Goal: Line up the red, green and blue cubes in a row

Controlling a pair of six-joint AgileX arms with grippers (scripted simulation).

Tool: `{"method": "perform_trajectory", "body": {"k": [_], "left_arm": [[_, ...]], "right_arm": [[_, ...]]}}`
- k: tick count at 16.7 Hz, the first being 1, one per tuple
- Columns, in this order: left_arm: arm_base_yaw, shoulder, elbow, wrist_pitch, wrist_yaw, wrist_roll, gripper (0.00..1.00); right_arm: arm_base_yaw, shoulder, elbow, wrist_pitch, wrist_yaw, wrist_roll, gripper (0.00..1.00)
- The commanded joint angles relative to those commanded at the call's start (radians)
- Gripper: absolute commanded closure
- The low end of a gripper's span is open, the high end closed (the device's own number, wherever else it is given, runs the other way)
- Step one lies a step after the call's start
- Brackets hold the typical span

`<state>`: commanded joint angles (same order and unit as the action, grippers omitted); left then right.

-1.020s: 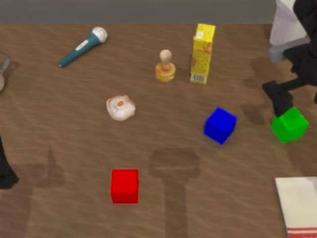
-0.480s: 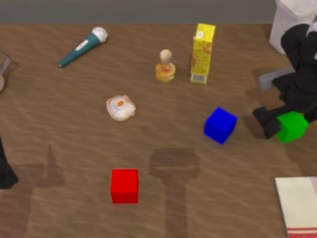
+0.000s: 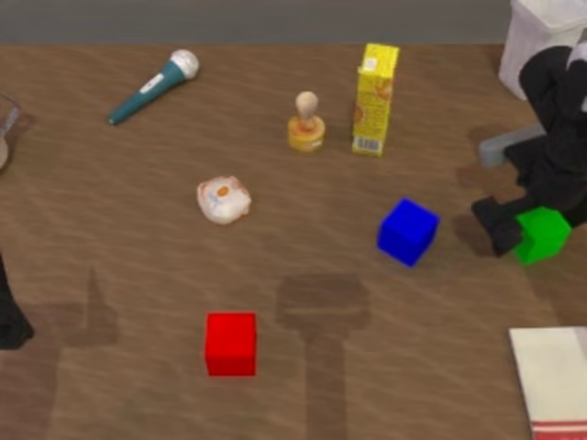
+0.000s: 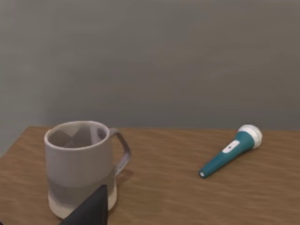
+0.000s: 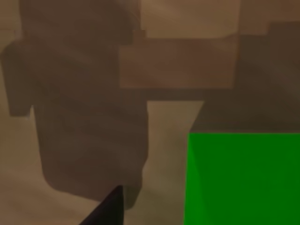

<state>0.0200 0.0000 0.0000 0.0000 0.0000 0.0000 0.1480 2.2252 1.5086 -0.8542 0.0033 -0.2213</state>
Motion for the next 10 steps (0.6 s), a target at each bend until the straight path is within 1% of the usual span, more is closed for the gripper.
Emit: {"method": "perform_trajectory", "body": {"k": [9, 10], "left_arm": [[0.0, 0.0, 0.0, 0.0, 0.0, 0.0, 0.0], [0.0, 0.0, 0.0, 0.0, 0.0, 0.0, 0.0]], "right_arm": [[0.0, 0.0, 0.0, 0.0, 0.0, 0.0, 0.98], [0.0, 0.0, 0.0, 0.0, 0.0, 0.0, 1.0]]}}
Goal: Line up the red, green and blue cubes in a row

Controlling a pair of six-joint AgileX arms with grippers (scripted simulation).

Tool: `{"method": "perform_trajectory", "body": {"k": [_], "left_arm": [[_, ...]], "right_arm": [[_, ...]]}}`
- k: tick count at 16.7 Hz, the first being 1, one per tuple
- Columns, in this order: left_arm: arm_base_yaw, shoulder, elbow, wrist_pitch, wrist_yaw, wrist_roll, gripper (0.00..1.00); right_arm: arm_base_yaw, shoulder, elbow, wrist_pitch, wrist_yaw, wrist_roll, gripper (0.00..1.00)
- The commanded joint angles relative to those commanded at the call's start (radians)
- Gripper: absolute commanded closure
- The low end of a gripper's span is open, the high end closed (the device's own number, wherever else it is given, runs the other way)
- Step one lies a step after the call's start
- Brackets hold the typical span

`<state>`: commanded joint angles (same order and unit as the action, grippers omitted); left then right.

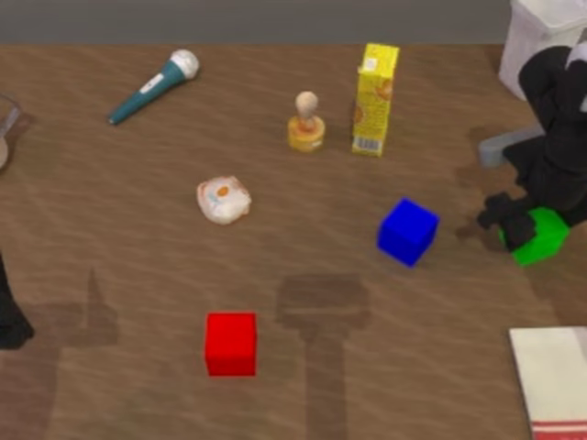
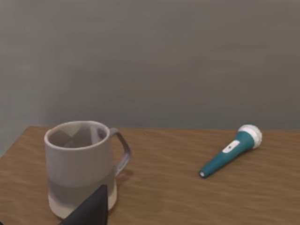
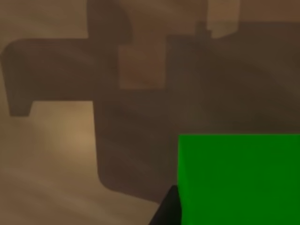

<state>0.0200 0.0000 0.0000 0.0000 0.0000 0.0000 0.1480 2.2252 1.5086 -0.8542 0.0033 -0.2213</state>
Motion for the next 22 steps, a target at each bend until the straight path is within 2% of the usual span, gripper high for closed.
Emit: {"method": "perform_trajectory", "body": {"k": [9, 16, 22], "left_arm": [[0.0, 0.0, 0.0, 0.0, 0.0, 0.0, 0.0], [0.0, 0.0, 0.0, 0.0, 0.0, 0.0, 0.0], [0.0, 0.0, 0.0, 0.0, 0.0, 0.0, 0.0]], "right_arm": [[-0.001, -0.005, 0.004, -0.005, 0.0, 0.0, 1.0], [0.006, -0.088, 0.132, -0.223, -0.001, -0.001, 1.0], [0.003, -0.096, 0.14, -0.236, -0.001, 0.002, 1.0]]}}
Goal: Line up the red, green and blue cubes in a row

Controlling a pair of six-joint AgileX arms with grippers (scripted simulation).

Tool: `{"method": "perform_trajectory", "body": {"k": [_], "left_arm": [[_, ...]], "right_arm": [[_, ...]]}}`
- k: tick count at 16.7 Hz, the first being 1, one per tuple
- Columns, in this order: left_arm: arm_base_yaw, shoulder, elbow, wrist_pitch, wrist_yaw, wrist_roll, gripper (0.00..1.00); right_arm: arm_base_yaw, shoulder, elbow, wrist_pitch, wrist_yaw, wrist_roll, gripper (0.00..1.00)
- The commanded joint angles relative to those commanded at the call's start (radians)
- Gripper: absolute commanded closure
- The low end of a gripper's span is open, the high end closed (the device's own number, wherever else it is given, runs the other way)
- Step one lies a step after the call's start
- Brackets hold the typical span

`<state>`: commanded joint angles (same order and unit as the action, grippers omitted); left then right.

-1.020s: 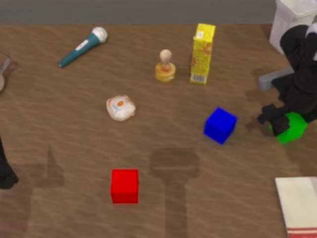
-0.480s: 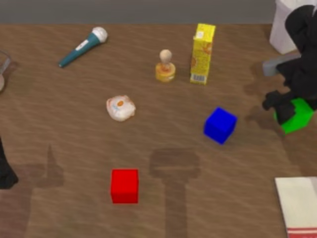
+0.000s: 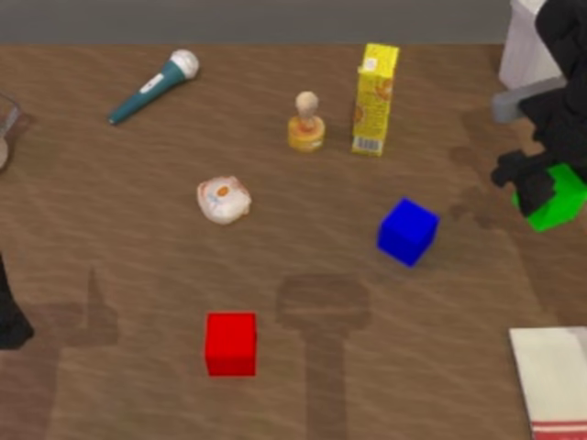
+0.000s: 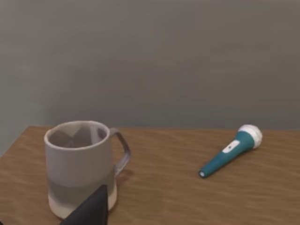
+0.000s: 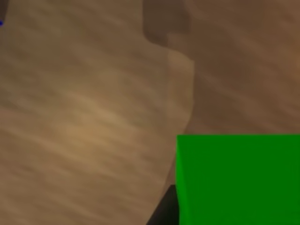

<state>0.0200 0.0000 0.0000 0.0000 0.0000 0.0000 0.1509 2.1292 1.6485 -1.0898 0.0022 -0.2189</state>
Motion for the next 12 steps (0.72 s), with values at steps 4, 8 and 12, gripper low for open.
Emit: {"method": "perform_trajectory", "body": {"k": [4, 8, 12], "left_arm": [[0.0, 0.0, 0.0, 0.0, 0.0, 0.0, 0.0], [0.0, 0.0, 0.0, 0.0, 0.0, 0.0, 0.0], [0.0, 0.0, 0.0, 0.0, 0.0, 0.0, 0.0]], "right_arm": [[0.082, 0.003, 0.01, -0.01, 0.0, 0.106, 1.0], [0.244, -0.001, 0.014, -0.028, -0.001, 0.362, 1.0], [0.438, -0.017, 0.002, -0.046, -0.003, 0.698, 1.0]]}}
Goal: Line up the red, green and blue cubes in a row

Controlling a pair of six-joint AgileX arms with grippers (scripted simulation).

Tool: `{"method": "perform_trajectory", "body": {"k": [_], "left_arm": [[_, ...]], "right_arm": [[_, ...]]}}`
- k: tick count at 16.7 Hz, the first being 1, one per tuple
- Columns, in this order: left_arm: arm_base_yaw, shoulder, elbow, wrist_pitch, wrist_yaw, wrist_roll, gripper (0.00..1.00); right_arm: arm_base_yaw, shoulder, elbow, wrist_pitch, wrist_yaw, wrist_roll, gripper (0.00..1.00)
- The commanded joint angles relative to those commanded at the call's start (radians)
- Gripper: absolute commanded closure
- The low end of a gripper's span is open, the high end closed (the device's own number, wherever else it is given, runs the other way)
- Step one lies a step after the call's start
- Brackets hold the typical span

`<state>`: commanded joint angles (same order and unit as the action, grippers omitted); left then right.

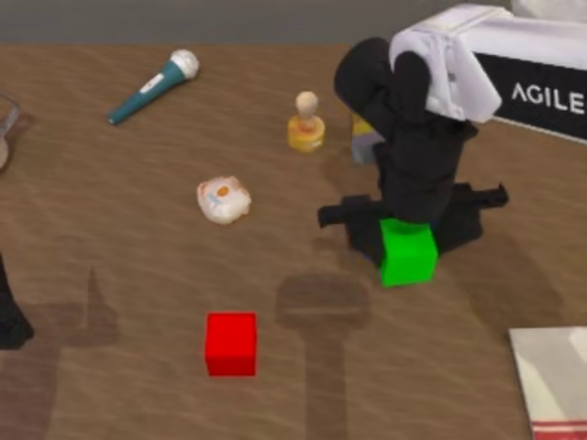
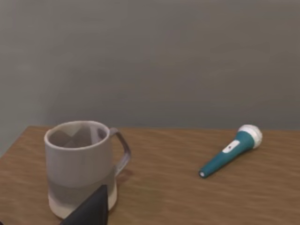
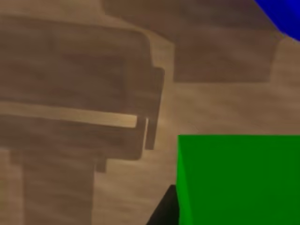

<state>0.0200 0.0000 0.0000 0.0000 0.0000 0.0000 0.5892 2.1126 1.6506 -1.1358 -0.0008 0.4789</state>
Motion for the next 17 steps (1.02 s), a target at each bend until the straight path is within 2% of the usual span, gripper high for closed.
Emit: {"method": "perform_trajectory", "body": {"k": [4, 7, 13, 17], "left_arm": [[0.0, 0.0, 0.0, 0.0, 0.0, 0.0, 0.0], [0.0, 0.0, 0.0, 0.0, 0.0, 0.0, 0.0], [0.0, 0.0, 0.0, 0.0, 0.0, 0.0, 0.0], [0.0, 0.0, 0.0, 0.0, 0.0, 0.0, 0.0]], "right_arm": [[0.169, -0.03, -0.016, -0.006, 0.001, 0.268, 1.0], [0.243, -0.052, -0.024, -0.002, 0.004, 0.365, 1.0], [0.25, -0.051, -0.025, 0.003, 0.003, 0.377, 1.0], [0.253, -0.019, -0.097, 0.116, 0.003, 0.378, 1.0]]}}
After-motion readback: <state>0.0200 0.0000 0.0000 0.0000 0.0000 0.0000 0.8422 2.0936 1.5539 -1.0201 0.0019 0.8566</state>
